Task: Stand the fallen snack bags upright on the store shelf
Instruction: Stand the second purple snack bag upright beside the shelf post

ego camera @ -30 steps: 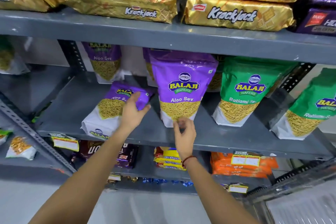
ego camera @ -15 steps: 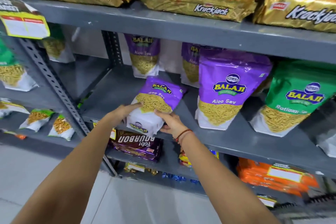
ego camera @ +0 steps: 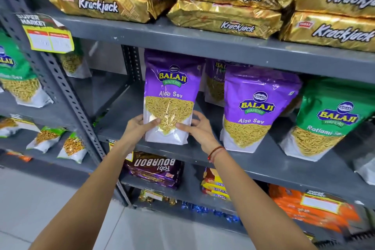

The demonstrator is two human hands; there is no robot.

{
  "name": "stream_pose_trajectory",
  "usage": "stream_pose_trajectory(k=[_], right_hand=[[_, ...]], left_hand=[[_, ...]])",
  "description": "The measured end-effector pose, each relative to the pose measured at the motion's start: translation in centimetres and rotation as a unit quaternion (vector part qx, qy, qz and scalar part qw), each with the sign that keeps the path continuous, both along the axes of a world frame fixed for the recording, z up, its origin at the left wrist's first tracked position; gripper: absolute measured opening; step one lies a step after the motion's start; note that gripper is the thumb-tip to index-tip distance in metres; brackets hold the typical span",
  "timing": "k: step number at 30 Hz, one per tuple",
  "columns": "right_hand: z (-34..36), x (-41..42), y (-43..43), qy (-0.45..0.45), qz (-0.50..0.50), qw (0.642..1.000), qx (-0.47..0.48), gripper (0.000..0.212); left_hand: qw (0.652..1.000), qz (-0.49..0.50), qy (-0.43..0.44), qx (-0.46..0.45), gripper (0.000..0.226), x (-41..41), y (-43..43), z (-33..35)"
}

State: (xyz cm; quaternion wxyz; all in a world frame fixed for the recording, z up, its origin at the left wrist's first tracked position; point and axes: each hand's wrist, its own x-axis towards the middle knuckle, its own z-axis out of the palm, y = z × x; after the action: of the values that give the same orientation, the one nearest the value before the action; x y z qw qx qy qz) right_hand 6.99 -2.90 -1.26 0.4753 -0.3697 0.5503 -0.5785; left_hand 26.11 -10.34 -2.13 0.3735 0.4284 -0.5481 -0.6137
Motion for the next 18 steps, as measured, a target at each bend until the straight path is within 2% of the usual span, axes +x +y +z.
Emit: stream_pose_trajectory(k=[6,11,15,18], right_hand=[[0.0,-0.4,-0.4,0.014,-0.003,1.0,0.006,0.064],[0.0,-0.5,-0.9,0.018,-0.004,1.0,-0.005,0.064],[-0.6,-0.5,-1.9,0.025,-0.001,0.999,-0.02,0.061],[-1.5,-0.2,-3.0,0.048,-0.01,0.998,-0.026,0.061]], left_hand=[[1.0,0.01,-0.004,-0.009,0.049,0.0,-0.2,0.0],[1.0,0.006,0.007,-0.009,0.051,0.0,-1.1,-0.3],[0.999,-0.022,0.023,-0.008,0.062,0.0,-2.2,-0.8],[0.999,-0.034,0.024,-0.007,0.059,0.0,-3.4,-1.6]])
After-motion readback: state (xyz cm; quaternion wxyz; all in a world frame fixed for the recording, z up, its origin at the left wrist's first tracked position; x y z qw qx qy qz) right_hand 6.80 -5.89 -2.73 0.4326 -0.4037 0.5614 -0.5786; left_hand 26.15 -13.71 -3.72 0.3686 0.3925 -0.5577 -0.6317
